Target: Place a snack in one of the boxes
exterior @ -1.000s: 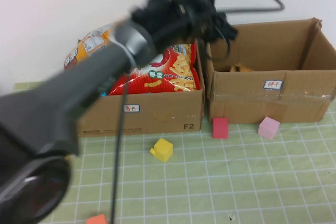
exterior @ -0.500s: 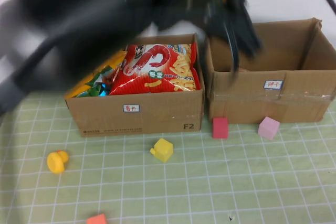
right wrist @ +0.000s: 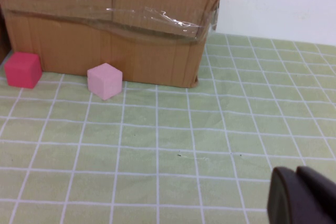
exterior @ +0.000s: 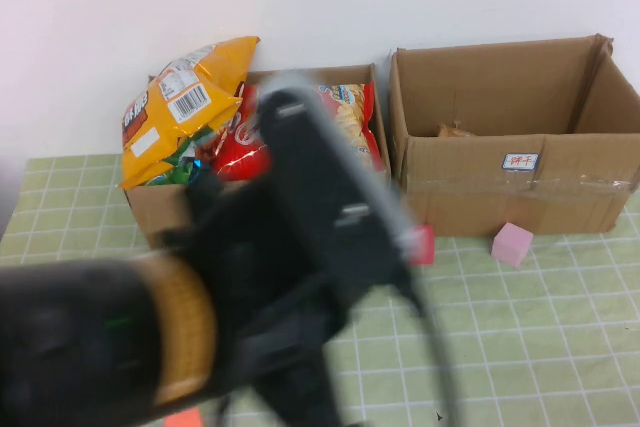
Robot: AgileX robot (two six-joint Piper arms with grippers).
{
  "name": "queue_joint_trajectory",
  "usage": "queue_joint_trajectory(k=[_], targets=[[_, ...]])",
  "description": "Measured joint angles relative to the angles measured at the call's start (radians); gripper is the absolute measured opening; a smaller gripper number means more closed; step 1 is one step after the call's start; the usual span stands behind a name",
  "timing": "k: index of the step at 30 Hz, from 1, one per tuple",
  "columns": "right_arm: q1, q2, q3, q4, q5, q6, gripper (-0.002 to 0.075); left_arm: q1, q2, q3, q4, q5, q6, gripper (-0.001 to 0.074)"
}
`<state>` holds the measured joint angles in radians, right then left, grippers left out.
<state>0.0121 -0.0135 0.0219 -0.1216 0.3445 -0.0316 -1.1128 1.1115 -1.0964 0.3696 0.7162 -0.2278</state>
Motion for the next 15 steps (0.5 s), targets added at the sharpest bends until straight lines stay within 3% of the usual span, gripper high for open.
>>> queue_joint_trajectory(k=[7,15], targets=[[0.0,0.0,0.0,0.0,0.0,0.0,-0.0002,0.0,-0.116,0.018,-0.019,0.258,-0.13,-0.0001],[0.0,0.0,0.0,0.0,0.0,0.0,-0.0002,0.0,-0.194,0.093,-0.035,0.316,-0.135,-0.0001]])
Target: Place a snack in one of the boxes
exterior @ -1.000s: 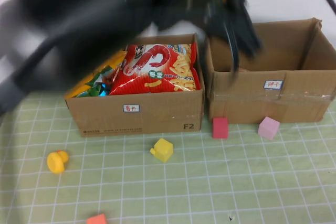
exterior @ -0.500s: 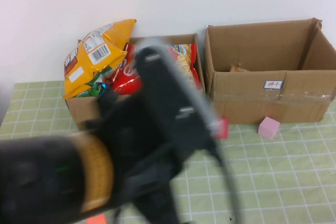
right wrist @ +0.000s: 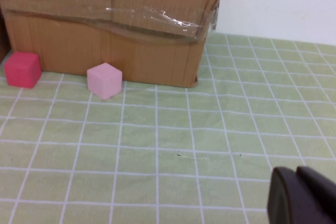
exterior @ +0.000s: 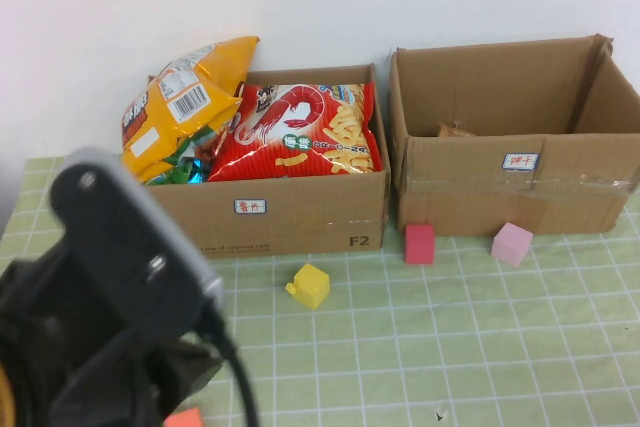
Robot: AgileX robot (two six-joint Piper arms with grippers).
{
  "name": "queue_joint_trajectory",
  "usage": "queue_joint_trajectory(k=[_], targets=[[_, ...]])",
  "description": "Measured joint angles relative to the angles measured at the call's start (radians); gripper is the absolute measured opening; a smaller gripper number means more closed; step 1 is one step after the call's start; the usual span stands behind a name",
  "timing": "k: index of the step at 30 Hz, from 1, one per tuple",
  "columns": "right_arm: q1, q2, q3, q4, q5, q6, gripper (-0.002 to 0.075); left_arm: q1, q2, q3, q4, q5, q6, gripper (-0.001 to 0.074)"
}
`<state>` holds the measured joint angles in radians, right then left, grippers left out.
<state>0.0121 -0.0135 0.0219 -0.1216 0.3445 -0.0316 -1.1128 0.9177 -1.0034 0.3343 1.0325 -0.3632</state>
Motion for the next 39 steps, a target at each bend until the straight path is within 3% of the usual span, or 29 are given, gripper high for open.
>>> queue_joint_trajectory(k=[5,8,13,18,24,30,34,39], targets=[[0.0,0.0,0.0,0.0,0.0,0.0,-0.0002,0.002,-0.066,0.097,0.054,-0.059,-0.067,-0.0001],[0.0,0.0,0.0,0.0,0.0,0.0,-0.0002,0.062,-0.132,0.175,0.056,-0.153,-0.074,-0.0001],[0.0,0.0,0.0,0.0,0.0,0.0,-0.0002,0.273,-0.267,0.33,-0.031,-0.373,-0.039,-0.0001],[0.0,0.0,0.0,0.0,0.0,0.0,-0.0002,0.52,-0.44,0.525,-0.147,-0.622,0.132,-0.0001],[0.0,0.0,0.0,0.0,0.0,0.0,-0.0002,0.734,-0.668,0.738,-0.149,-0.856,0.263,-0.0001],[0.0,0.0,0.0,0.0,0.0,0.0,-0.0002,0.951,-0.905,0.879,-0.184,-0.879,0.289,-0.0001],[0.0,0.0,0.0,-0.002,0.002,0.0,-0.0002,1.116,-0.929,0.932,-0.258,-0.862,0.374,-0.0001],[-0.002,0.0,0.0,-0.002,0.002,0.0,-0.0002,1.194,-0.931,0.969,-0.291,-0.862,0.393,-0.0001]])
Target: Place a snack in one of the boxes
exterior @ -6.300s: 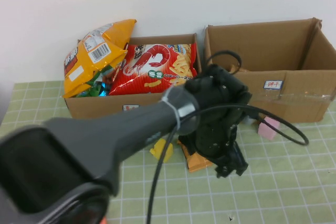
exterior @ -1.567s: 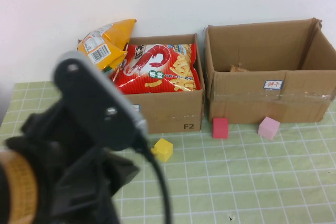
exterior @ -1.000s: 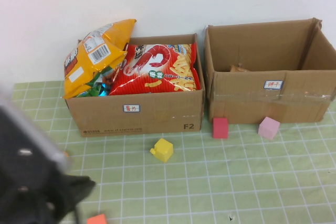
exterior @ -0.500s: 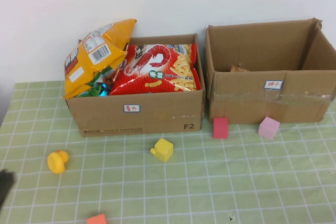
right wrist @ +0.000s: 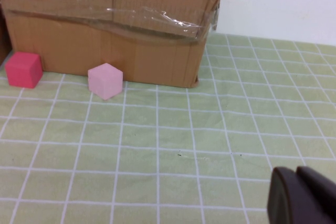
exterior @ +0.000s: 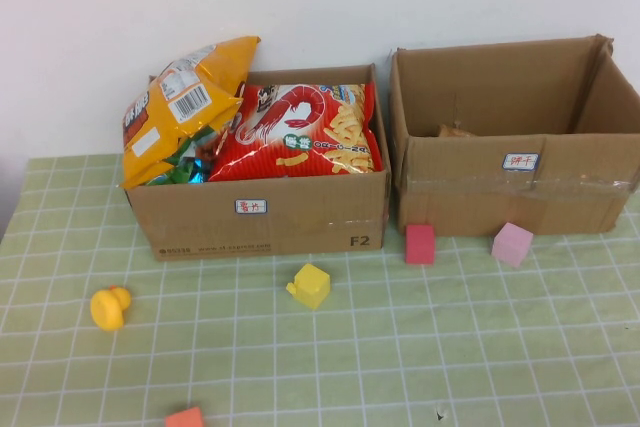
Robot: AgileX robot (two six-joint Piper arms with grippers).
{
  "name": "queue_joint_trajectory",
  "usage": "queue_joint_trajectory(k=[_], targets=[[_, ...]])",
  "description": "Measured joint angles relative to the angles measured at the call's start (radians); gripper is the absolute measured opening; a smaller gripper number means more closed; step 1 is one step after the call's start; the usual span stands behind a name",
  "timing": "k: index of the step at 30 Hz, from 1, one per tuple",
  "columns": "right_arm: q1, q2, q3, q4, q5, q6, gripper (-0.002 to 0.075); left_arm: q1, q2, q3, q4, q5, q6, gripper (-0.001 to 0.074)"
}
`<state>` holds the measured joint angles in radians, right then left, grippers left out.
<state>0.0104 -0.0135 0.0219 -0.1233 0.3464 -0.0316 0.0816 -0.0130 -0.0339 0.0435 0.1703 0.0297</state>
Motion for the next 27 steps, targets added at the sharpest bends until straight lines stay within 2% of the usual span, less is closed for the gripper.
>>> queue_joint_trajectory(k=[8,15,27], targets=[[0.0,0.0,0.0,0.0,0.0,0.0,-0.0002,0.0,0.0,0.055,-0.059,0.01,0.006,-0.0001],[0.0,0.0,0.0,0.0,0.0,0.0,-0.0002,-0.066,0.0,0.055,-0.073,0.14,0.069,-0.0001],[0.0,0.0,0.0,0.0,0.0,0.0,-0.0002,-0.076,0.0,0.053,-0.1,0.147,0.086,-0.0001]])
